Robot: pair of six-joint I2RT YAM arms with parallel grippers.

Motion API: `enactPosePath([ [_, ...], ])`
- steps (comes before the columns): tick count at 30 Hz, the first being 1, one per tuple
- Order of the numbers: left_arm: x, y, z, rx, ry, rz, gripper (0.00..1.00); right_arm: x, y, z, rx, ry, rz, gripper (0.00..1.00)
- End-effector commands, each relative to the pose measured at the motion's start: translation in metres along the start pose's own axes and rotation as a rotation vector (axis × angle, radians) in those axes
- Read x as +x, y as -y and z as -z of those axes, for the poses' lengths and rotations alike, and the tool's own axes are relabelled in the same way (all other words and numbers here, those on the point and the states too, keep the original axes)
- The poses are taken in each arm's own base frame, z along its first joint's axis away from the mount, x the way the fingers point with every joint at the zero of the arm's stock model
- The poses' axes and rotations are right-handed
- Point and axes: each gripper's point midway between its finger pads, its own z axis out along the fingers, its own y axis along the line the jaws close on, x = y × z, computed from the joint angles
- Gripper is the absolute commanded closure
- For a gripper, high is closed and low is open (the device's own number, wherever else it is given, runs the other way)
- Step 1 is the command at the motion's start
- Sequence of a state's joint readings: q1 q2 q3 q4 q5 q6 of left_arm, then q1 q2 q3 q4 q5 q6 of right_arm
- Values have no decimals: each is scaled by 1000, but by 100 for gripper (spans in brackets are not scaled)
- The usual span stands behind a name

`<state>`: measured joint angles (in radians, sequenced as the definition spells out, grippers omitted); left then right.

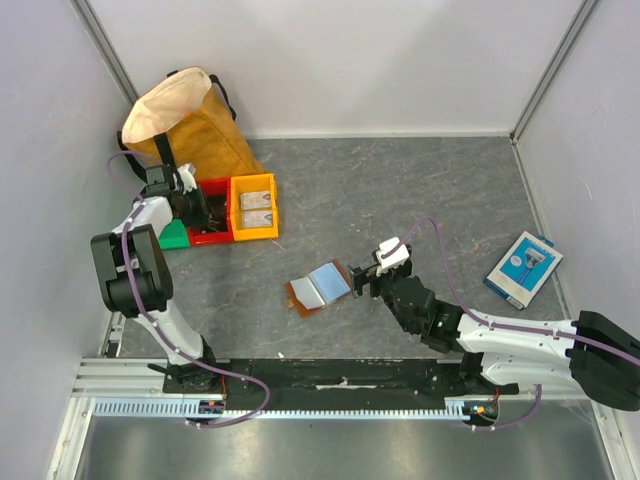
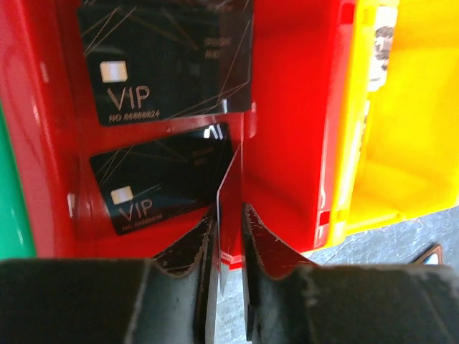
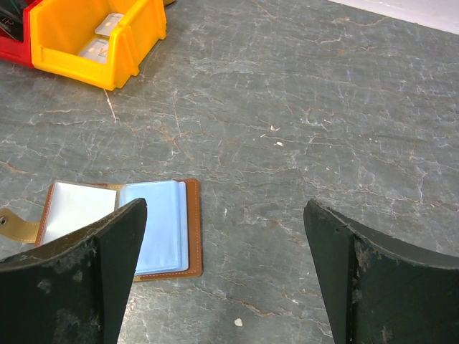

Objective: Take the credit cards out of the card holder
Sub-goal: Place the credit card in the storage box, then reset both arms

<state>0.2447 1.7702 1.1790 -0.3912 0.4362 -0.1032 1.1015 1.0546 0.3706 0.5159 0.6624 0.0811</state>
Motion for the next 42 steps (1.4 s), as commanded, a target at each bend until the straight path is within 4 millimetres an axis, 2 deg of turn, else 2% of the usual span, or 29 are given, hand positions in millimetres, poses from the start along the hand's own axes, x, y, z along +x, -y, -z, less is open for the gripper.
enactPosePath([
  [1,-17,-16,17,-124,38,-42,71,-8,4,-1,22,33,-24,3],
  [4,-24,-28,36,-238,76,-49,65,-8,5,-1,27,34,-25,3],
  [8,-40,-20,66,-274,166,-67,60,-8,9,-1,53,32,-34,2],
  [10,-45,-12,80,-269,205,-74,59,-8,15,0,88,32,-42,2],
  [11,-47,-7,87,-265,228,-78,47,-9,18,0,105,31,-45,2],
  [13,-51,6,105,-251,279,-86,46,-14,27,2,156,27,-48,2],
  [17,-53,47,145,-168,400,-124,45,-34,47,11,262,30,-72,2],
  [18,-51,59,156,-138,434,-142,41,-39,51,14,277,34,-85,2],
  [21,-36,96,187,-37,544,-202,13,-56,72,31,359,48,-123,2],
  [24,-15,121,211,42,622,-240,12,-74,94,52,425,77,-173,2],
  [28,11,138,247,103,734,-263,11,-94,123,84,478,110,-225,2],
  [32,35,145,288,131,850,-263,10,-108,142,109,475,163,-287,2],
  [36,52,127,316,35,928,-218,9,-112,155,123,485,177,-269,2],
  [39,60,115,321,-9,978,-194,9,-115,159,130,485,186,-288,2],
  [42,65,108,311,-25,959,-180,9,-109,161,130,488,185,-289,2],
])
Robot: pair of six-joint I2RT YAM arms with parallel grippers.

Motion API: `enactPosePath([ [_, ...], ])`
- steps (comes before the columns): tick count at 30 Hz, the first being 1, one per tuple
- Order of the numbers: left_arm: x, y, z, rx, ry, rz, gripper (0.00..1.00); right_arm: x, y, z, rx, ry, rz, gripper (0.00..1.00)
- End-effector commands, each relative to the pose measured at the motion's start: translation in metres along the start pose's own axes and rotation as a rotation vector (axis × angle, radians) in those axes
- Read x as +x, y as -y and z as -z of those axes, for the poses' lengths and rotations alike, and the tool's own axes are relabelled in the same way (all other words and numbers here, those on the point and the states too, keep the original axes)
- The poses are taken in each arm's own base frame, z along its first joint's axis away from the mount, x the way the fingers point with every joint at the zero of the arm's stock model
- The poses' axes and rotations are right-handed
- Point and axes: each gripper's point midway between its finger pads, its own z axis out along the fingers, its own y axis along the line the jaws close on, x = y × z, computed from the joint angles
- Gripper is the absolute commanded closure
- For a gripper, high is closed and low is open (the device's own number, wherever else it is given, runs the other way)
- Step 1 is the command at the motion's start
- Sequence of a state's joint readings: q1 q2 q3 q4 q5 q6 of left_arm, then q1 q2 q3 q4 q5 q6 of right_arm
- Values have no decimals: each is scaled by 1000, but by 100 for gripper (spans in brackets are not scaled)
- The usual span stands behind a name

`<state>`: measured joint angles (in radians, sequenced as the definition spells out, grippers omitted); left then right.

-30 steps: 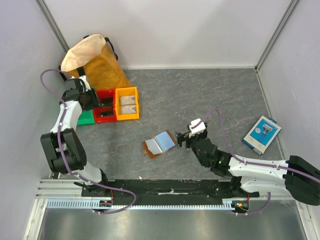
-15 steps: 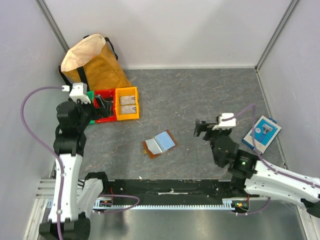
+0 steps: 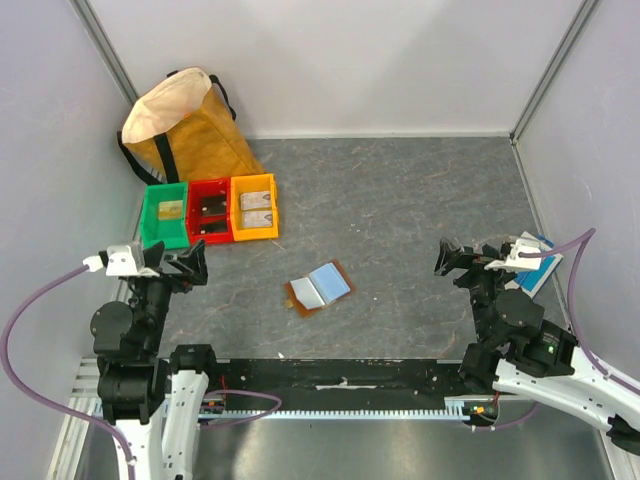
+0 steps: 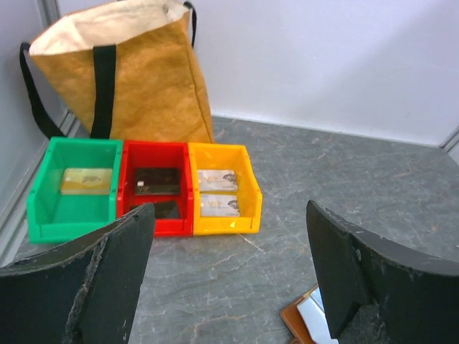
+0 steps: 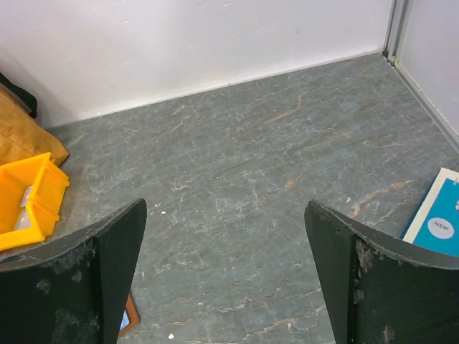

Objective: Take the credit cards out of the card holder
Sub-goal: Reset both arms

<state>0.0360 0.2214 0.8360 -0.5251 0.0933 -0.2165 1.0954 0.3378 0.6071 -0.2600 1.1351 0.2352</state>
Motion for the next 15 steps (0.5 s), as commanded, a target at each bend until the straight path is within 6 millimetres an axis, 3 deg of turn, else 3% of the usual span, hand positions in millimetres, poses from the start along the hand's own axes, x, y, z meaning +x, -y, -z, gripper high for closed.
enactPosePath([
  [1,31,-19,0,-97,-73,49,8,-4,14,3,41,8,-1,2],
  [6,47,-18,-2,-90,-107,74,8,-5,14,3,51,13,-22,2],
  [15,40,-13,1,-55,-40,81,7,-7,13,2,51,13,-13,2],
])
